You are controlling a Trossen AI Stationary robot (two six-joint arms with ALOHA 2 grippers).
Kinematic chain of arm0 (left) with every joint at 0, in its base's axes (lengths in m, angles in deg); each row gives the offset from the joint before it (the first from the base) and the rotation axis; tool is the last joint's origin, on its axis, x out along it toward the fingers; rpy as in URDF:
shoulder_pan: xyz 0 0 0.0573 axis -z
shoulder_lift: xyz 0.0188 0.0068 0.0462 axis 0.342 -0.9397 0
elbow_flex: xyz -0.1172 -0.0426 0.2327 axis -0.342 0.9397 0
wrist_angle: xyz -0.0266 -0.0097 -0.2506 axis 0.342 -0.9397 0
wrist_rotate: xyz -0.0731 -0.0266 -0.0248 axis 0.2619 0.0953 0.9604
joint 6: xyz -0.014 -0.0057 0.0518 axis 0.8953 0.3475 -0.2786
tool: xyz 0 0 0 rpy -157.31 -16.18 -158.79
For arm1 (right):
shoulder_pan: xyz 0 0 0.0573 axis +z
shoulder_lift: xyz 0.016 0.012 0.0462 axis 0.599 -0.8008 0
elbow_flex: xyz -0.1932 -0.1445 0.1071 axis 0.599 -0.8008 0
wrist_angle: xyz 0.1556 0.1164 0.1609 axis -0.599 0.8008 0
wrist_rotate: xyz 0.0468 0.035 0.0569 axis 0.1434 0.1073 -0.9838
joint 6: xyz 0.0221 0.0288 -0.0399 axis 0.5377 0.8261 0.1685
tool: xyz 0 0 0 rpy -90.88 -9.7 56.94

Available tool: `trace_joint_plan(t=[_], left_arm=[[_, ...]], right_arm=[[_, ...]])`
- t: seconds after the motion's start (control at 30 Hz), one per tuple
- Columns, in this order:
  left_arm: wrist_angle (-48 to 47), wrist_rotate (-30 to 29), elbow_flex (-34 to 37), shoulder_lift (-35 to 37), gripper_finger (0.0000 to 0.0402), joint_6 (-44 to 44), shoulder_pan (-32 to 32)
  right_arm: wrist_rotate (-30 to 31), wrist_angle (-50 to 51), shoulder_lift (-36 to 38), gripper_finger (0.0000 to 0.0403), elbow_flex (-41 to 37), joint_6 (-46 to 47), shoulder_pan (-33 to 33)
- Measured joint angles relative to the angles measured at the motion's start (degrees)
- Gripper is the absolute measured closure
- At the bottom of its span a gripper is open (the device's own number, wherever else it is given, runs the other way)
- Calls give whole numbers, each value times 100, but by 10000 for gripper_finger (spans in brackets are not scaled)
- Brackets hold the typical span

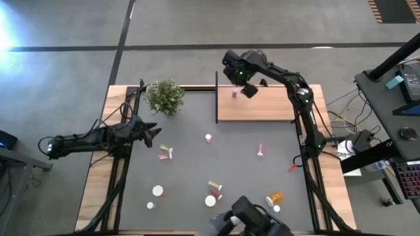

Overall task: Pick and place medicine bottles onto shelf by color
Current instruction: Put the middle pink pill bottle on the shelf

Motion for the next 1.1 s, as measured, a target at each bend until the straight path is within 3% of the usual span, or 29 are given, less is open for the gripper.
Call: trace_joint_plan(t=[0.23, 0.37, 0.67, 0.8, 1.1], left_arm=[[1, 0, -1, 1, 197, 0, 0], [1, -1, -1, 1, 197, 0, 1], [1, -1, 1, -1, 197, 0, 0], [1, -1, 1, -1, 197, 0, 1], [-1, -1, -1, 1, 197, 0, -1]], right_arm=[[1264, 107, 880, 117, 4, -2110, 15], [1410, 329, 1325, 123, -4, -2975, 13], [1670, 1765, 2045, 127, -33, -3111, 241], [1961, 1588, 2408, 127, -274, -3916, 443], [1975, 1694, 3108, 127, -992, -4542, 1130]])
